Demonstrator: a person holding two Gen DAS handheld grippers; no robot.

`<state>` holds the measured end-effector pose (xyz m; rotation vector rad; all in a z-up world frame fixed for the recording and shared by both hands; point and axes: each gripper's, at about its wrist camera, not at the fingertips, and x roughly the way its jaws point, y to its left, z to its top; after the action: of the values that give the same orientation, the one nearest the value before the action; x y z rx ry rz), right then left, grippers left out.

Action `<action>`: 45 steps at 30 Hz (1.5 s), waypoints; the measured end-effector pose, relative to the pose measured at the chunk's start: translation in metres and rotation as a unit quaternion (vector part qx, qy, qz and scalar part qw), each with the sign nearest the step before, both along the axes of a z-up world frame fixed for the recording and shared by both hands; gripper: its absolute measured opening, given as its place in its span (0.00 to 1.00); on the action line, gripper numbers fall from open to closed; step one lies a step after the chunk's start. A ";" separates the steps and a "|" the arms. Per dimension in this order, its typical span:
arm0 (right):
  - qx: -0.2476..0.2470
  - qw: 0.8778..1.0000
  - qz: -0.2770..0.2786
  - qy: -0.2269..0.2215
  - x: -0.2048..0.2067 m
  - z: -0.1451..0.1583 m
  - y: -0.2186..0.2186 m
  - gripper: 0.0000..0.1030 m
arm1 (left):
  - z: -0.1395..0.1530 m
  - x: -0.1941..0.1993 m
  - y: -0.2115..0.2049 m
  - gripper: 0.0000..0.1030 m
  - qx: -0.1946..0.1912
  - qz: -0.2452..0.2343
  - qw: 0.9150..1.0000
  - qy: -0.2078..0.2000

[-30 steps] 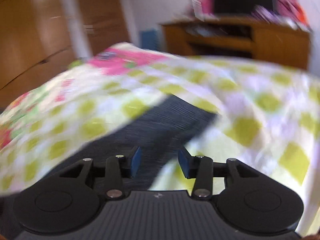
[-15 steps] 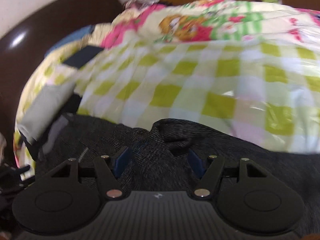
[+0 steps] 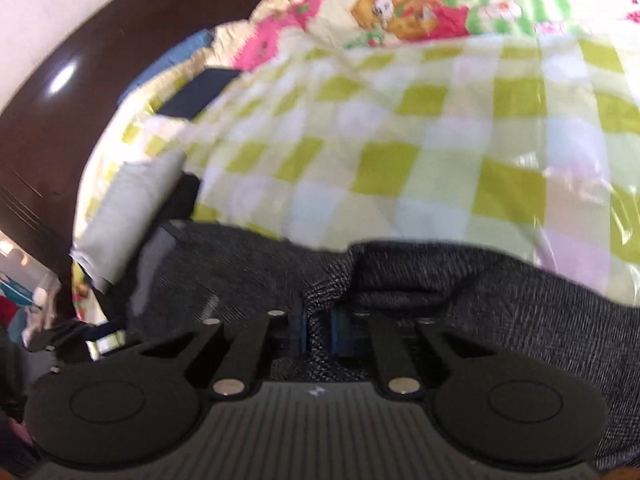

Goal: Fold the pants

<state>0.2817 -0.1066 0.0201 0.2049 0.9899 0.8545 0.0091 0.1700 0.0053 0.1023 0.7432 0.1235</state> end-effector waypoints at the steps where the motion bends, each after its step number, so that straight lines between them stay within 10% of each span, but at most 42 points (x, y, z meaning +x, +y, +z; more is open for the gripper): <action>1: 0.013 1.000 -0.008 -0.007 0.004 0.006 -0.002 0.10 | 0.004 0.003 -0.001 0.53 0.009 -0.004 1.000 -0.010; 8: 0.038 0.996 -0.070 -0.045 0.056 0.018 -0.001 0.10 | 0.019 0.037 0.007 0.53 0.052 -0.009 0.997 -0.059; 13: -0.112 0.988 -0.101 -0.009 0.098 -0.027 0.018 0.29 | 0.000 0.065 0.012 0.53 0.089 -0.011 0.996 -0.016; 16: -0.153 0.981 -0.086 -0.084 0.069 -0.011 0.023 0.34 | 0.003 0.056 0.018 0.53 0.068 -0.021 0.997 -0.014; 21: -0.211 0.942 -0.024 -0.260 -0.014 0.039 0.030 0.54 | 0.008 0.031 0.025 0.53 0.046 -0.051 0.998 -0.011; 25: -0.196 0.936 0.096 -0.277 -0.079 0.048 0.042 0.57 | 0.000 0.026 0.016 0.53 0.032 -0.100 0.994 0.015; 29: -0.214 0.903 0.210 -0.308 -0.125 0.022 0.067 0.65 | -0.016 0.030 -0.008 0.53 0.127 -0.144 0.981 0.026; 35: -0.267 0.850 0.282 -0.356 -0.132 -0.025 0.122 0.64 | -0.035 0.035 -0.029 0.53 0.234 -0.197 0.951 0.035; 40: -0.290 0.822 0.305 -0.384 -0.134 -0.043 0.138 0.46 | -0.024 0.027 -0.024 0.52 0.228 -0.207 0.951 0.024; 42: -0.278 0.853 0.282 -0.339 -0.118 -0.036 0.138 0.16 | -0.021 0.024 -0.023 0.52 0.225 -0.214 0.951 0.014; 45: -0.215 0.919 0.215 -0.250 -0.086 -0.012 0.133 0.11 | -0.018 0.019 -0.025 0.58 0.221 -0.228 0.948 -0.002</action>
<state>0.1960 0.0261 0.0080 -0.6059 0.7171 0.9937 0.0279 0.1455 -0.0124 0.6975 0.6602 -0.1549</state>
